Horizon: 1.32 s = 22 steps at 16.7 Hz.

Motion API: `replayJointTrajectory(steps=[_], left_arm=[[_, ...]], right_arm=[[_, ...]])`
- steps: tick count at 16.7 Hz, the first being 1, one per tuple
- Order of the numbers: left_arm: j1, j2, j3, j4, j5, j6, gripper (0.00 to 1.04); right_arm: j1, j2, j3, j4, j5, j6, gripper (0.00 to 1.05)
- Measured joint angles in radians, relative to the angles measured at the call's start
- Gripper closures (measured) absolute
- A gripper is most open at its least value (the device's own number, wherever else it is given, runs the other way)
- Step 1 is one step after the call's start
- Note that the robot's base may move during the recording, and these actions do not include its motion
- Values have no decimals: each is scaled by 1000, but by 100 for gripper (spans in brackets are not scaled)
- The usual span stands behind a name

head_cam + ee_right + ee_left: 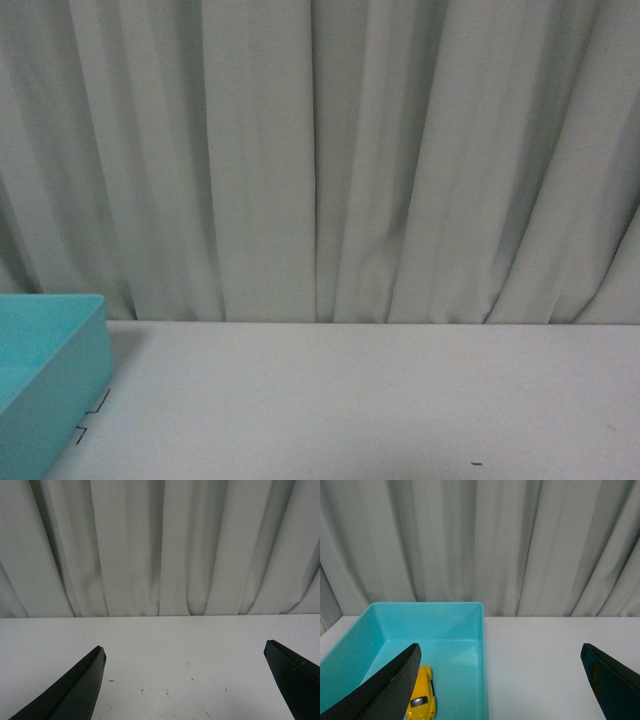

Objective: Wind up and store yellow beetle toy

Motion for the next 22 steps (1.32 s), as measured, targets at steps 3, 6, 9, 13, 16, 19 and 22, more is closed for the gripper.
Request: replayJointTrajectory(steps=[3,6,9,13,16,19,22], left_arm=[[0,0,0,0,0,0,7],[0,0,0,0,0,0,7],[0,0,0,0,0,0,7],[0,0,0,4,0,0,7],[0,0,0,0,0,0,7],[0,0,0,0,0,0,7],[0,0,0,0,0,0,7]], right_arm=[[0,0,0,0,0,0,7],[0,0,0,-1,0,0,7],[0,0,0,0,0,0,7],[0,0,0,5,-1,0,7],[0,0,0,0,0,0,7],[0,0,0,0,0,0,7],[0,0,0,0,0,0,7]])
